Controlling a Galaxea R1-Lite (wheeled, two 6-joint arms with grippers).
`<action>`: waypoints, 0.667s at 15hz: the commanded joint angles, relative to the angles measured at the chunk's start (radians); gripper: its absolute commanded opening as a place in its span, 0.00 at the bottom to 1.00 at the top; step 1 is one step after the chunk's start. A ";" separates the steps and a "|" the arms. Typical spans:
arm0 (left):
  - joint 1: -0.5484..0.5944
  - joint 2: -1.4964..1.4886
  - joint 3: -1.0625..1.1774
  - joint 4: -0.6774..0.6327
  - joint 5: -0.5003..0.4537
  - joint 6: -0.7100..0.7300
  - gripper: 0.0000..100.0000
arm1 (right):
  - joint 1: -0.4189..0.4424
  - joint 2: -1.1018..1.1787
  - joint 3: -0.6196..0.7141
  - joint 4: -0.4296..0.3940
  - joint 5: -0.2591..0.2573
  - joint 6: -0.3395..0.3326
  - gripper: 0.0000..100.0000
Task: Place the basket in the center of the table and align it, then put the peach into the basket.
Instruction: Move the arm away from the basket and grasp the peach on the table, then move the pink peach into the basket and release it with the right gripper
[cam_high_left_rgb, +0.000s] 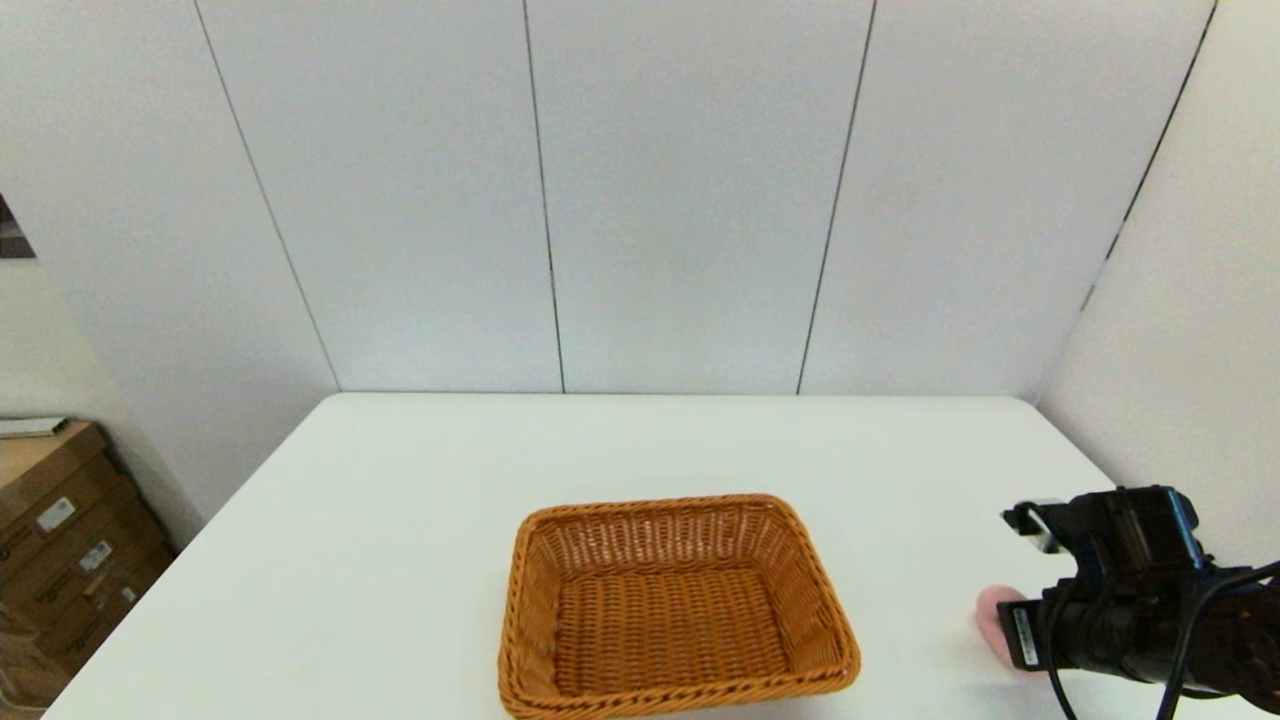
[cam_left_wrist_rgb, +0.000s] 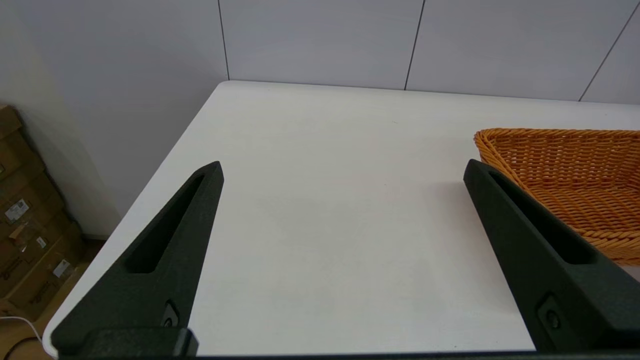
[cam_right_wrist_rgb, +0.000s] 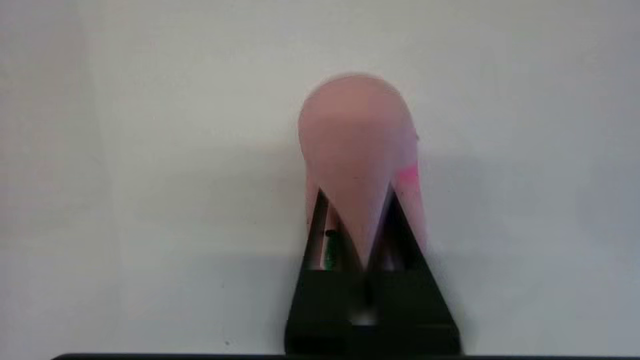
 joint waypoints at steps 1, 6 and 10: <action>0.000 -0.001 0.000 0.000 0.001 -0.001 1.00 | 0.004 -0.139 0.006 -0.019 0.003 0.003 0.00; 0.000 -0.001 0.000 0.000 0.001 -0.001 1.00 | 0.282 -0.415 -0.041 -0.073 0.001 0.046 0.00; 0.000 -0.001 0.000 0.000 0.001 -0.001 1.00 | 0.509 -0.371 -0.116 -0.018 0.001 0.047 0.00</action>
